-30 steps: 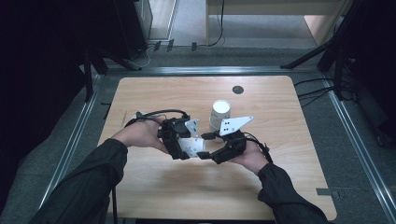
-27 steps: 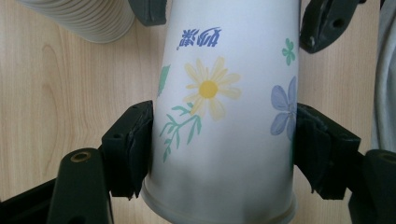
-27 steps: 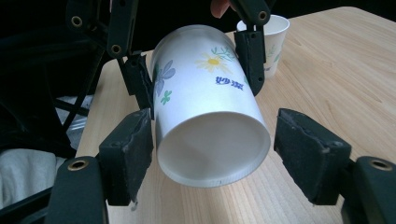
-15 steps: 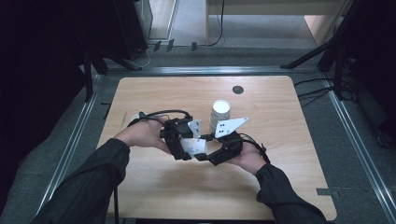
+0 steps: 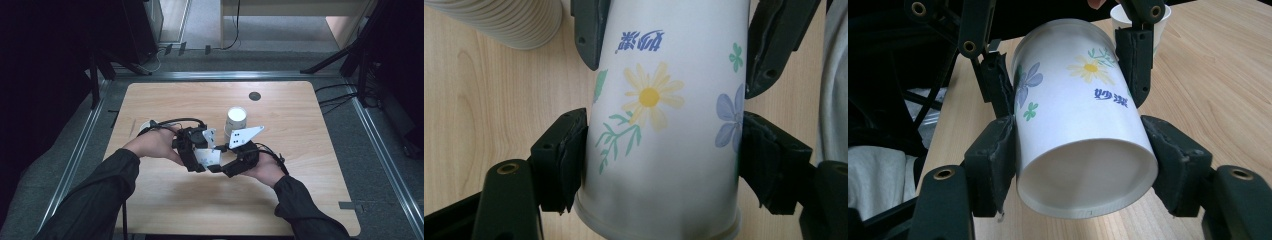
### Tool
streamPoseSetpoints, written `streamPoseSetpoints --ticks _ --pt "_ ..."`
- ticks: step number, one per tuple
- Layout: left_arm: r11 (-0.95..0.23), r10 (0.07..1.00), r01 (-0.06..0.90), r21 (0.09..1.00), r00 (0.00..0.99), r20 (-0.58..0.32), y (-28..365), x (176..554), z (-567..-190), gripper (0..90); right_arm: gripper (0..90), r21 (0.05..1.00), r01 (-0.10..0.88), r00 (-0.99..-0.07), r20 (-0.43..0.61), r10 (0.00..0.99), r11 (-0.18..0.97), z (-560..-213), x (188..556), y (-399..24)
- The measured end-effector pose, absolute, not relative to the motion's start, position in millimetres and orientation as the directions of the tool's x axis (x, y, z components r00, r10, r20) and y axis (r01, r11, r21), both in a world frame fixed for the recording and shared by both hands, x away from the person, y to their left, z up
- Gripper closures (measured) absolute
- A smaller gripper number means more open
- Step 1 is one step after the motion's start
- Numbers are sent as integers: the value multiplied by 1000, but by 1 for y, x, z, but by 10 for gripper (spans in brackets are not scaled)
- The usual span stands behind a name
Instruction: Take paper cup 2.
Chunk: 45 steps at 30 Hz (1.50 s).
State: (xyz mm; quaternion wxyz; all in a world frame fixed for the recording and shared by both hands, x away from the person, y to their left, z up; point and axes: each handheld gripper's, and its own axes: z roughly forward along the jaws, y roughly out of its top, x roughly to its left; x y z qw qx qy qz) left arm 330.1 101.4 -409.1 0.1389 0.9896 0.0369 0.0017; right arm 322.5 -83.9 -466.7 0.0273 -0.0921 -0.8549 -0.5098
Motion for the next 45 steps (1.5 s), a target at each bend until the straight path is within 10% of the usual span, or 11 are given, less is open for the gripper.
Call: streamPoseSetpoints --ticks 45 --pt "-584 234 281 761 957 -173 154 315 -441 79 340 898 190 -982 170 86 397 -453 323 -114"
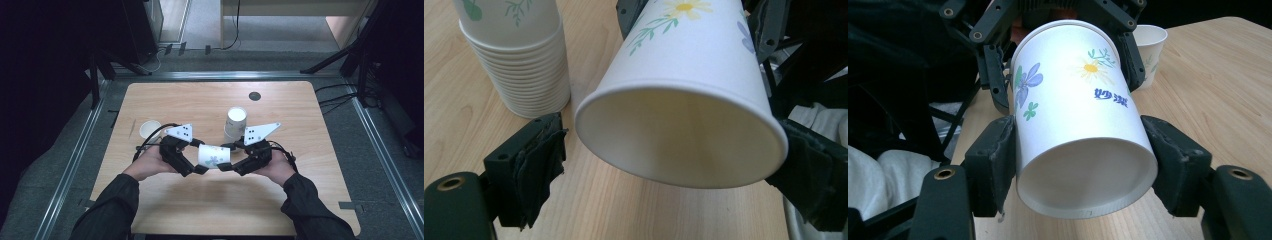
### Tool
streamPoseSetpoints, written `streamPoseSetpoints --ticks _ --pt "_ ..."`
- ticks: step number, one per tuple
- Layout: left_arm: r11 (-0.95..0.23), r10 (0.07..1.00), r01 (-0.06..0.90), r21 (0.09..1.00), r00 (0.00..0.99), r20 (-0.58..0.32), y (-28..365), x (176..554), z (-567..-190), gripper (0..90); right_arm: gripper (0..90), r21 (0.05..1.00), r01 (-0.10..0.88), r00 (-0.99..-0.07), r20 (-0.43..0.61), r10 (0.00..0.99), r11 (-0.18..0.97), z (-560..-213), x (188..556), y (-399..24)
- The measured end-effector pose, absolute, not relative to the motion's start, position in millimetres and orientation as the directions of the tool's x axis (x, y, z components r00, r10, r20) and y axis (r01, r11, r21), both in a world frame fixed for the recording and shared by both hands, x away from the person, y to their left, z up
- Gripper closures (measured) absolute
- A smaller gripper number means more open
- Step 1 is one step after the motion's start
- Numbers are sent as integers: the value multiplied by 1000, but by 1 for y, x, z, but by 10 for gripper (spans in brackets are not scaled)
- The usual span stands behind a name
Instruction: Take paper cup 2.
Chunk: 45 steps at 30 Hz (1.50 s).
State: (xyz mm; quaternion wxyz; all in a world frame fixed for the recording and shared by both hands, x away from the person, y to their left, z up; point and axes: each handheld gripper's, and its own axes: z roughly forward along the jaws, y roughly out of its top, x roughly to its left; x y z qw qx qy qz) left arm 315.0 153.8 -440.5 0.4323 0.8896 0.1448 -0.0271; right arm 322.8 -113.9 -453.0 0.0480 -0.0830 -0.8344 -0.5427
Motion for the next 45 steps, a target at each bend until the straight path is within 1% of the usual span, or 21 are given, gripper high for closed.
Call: streamPoseSetpoints --ticks 8,15,17,20,27,31,34,45 --pt "-495 238 320 808 944 -228 158 311 -448 82 340 897 203 -979 193 67 392 -455 323 -115" --pt "-485 229 335 808 940 -253 157 311 -454 88 340 893 213 -976 209 55 396 -457 323 -113" --pt "-472 231 341 813 938 -259 158 311 -454 132 340 892 213 -976 211 50 398 -458 323 -112" --pt "-459 225 344 819 937 -268 159 311 -454 133 340 892 217 -975 216 50 396 -459 324 -112" --pt "-460 234 347 817 935 -265 158 311 -455 146 340 892 222 -974 220 51 395 -460 324 -110" --pt "-458 232 340 821 938 -259 159 311 -455 180 340 891 221 -974 218 54 397 -460 324 -109" --pt "-458 233 337 823 939 -254 159 311 -454 189 340 889 228 -973 225 55 398 -460 325 -110" --pt "-459 233 322 828 943 -237 159 310 -454 199 336 889 225 -974 222 56 399 -460 325 -110"
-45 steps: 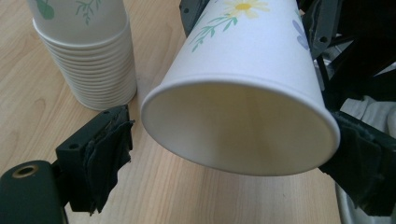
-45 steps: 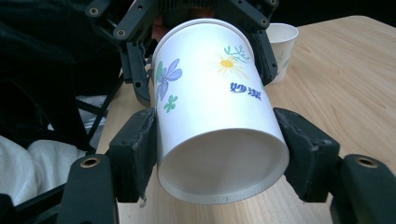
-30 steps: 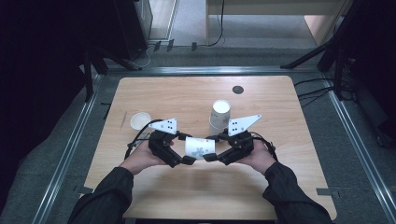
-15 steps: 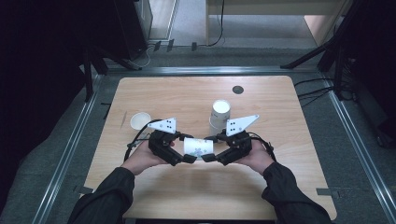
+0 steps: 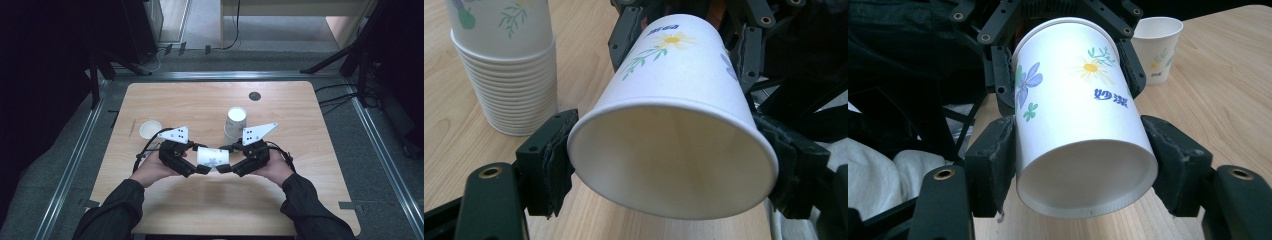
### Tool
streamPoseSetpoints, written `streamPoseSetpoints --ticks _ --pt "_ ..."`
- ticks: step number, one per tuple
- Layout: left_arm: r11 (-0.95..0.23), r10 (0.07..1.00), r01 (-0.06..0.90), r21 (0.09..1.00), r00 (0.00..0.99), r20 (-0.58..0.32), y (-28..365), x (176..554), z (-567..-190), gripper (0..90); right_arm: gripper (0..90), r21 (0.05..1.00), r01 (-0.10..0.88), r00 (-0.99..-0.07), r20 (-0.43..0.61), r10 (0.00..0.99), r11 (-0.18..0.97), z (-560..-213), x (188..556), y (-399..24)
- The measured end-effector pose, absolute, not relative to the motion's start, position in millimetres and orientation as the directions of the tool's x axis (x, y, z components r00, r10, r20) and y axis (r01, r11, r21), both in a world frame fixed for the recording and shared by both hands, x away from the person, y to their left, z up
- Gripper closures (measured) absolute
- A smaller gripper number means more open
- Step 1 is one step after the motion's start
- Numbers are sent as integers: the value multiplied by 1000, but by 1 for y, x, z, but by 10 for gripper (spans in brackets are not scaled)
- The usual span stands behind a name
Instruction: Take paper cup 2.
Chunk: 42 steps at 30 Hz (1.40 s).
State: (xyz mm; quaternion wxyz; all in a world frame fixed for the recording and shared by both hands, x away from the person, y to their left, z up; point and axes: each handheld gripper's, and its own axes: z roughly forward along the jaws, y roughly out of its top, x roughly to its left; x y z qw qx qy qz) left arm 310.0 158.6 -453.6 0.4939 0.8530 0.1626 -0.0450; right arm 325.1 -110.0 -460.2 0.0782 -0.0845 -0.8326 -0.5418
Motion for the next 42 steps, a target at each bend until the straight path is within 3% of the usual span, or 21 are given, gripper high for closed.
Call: streamPoseSetpoints --ticks 7,25,30,42 --pt "-460 229 316 830 945 -233 159 310 -453 204 288 886 227 -973 227 49 404 -460 324 -109" --pt "-491 244 323 809 943 -228 168 319 -438 213 271 867 231 -973 205 107 441 -463 326 -115" --pt "-559 245 300 773 950 -192 166 323 -424 214 271 862 231 -973 199 117 452 -464 326 -114" --pt "-785 219 222 579 973 -75 146 328 -397 214 271 851 222 -975 186 123 476 -468 326 -110"
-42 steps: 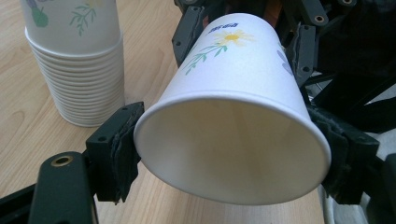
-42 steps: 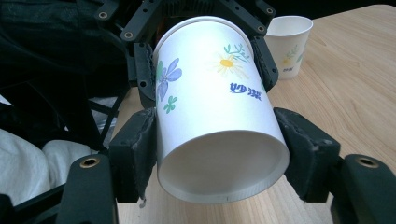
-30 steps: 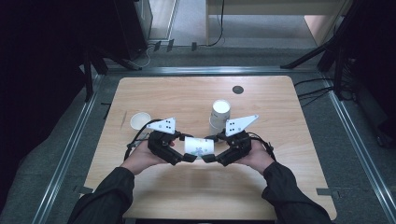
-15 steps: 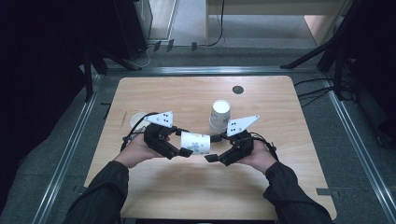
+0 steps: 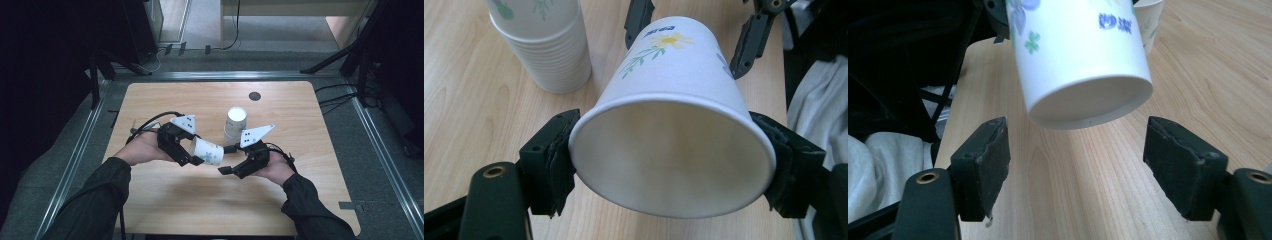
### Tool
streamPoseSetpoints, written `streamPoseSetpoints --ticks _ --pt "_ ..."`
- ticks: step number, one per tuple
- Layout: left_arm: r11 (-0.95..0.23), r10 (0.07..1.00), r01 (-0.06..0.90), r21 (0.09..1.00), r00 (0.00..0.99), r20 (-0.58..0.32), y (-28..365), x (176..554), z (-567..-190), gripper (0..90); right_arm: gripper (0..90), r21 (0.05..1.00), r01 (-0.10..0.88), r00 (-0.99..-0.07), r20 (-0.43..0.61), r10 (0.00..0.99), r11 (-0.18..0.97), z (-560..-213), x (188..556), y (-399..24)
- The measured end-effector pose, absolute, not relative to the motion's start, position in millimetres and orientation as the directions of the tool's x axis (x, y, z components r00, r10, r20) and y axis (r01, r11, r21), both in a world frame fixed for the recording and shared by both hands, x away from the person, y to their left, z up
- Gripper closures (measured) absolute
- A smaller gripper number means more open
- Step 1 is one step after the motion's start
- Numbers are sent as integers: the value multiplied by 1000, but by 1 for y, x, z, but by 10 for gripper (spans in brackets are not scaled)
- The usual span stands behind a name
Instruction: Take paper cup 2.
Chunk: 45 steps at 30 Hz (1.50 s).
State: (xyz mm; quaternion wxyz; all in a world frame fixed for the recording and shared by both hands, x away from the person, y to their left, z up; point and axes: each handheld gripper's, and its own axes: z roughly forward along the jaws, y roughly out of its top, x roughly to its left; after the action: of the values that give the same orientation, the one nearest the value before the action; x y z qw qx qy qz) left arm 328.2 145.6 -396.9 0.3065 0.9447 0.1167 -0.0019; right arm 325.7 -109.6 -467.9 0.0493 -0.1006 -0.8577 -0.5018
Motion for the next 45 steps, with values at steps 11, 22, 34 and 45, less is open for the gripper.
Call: streamPoseSetpoints --ticks 11,22,34,45 --pt "-869 221 230 439 973 -72 130 335 -387 213 273 853 213 -977 171 130 477 -469 326 -104" --pt "-922 188 202 329 979 -74 116 335 -387 213 275 855 201 -979 158 128 478 -469 324 -94" --pt "-959 145 153 238 988 -50 99 336 -389 214 276 844 204 -979 162 127 496 -472 323 -87" --pt "-972 124 129 198 992 -35 89 338 -387 213 295 851 205 -978 164 126 484 -473 324 -83"
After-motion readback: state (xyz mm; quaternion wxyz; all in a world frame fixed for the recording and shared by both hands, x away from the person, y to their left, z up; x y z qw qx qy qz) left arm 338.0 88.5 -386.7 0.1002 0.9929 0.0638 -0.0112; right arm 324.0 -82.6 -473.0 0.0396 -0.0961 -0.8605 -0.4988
